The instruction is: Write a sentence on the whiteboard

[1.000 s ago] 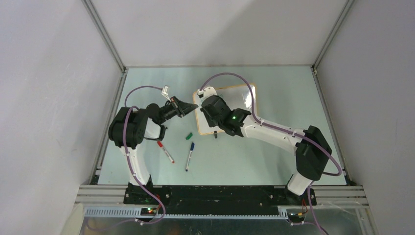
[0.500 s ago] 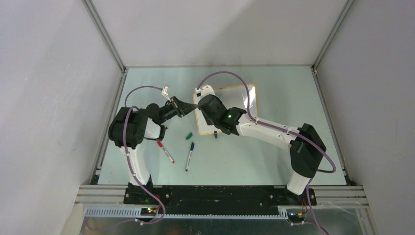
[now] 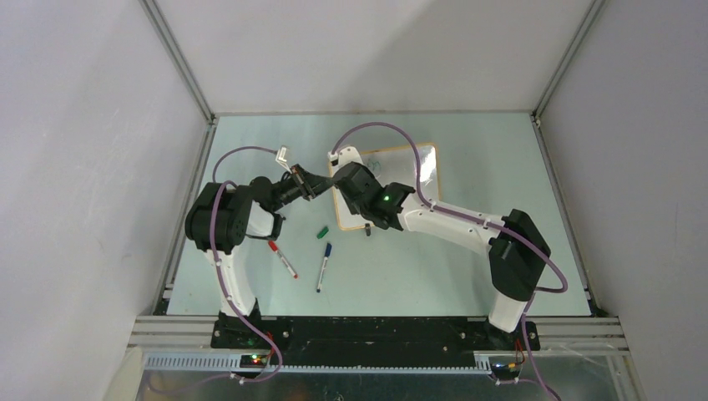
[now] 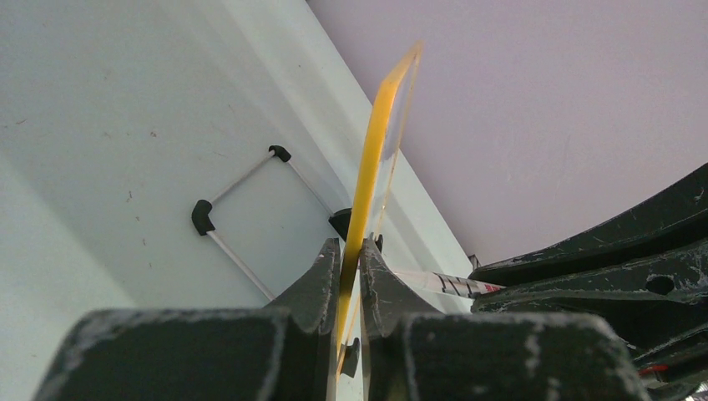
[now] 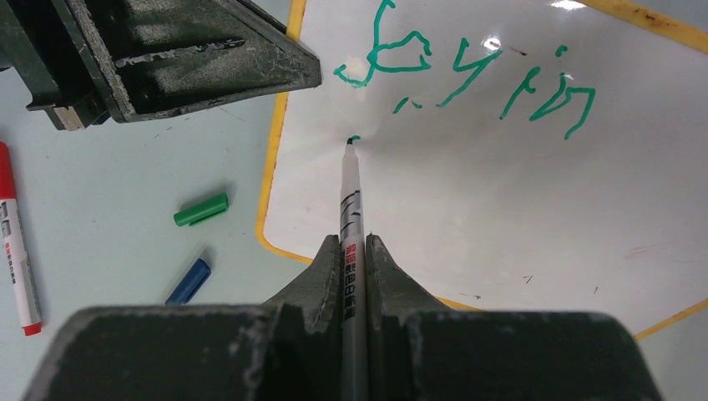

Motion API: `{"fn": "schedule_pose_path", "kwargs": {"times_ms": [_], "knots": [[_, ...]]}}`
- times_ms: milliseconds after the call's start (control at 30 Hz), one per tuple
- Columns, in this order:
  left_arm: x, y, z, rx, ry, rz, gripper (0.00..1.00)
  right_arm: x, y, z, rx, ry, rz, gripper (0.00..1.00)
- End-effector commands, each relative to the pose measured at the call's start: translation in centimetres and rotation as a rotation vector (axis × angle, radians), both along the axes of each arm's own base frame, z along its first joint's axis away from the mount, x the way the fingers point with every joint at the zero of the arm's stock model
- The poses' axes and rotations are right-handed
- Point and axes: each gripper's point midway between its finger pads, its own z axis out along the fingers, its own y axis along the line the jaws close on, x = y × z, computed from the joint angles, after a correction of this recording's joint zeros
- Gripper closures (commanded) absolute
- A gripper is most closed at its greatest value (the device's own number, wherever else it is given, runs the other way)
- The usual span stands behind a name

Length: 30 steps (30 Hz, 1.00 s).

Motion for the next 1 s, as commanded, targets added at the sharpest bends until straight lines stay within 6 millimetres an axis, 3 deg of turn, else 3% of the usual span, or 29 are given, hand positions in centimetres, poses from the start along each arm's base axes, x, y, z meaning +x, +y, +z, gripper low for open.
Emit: {"fn": "schedule_pose_path", "kwargs": {"times_ms": [0, 367, 967], "knots": [[0.4, -0.2, 1.5, -0.008, -0.077, -0.016, 1.00, 0.4, 1.2, 1.2, 0.017, -0.022, 0.019, 1.00], [0.3, -0.3, 1.5, -0.008, -0.078, -0.018, 1.00, 0.0, 1.6, 0.8, 0.015, -0.002, 0.050, 1.00], [0.3, -0.2, 1.5, -0.007, -0.079, -0.016, 1.00, -0.3, -0.3, 0.0, -0.054, -0.006, 0.014, 1.00]]}}
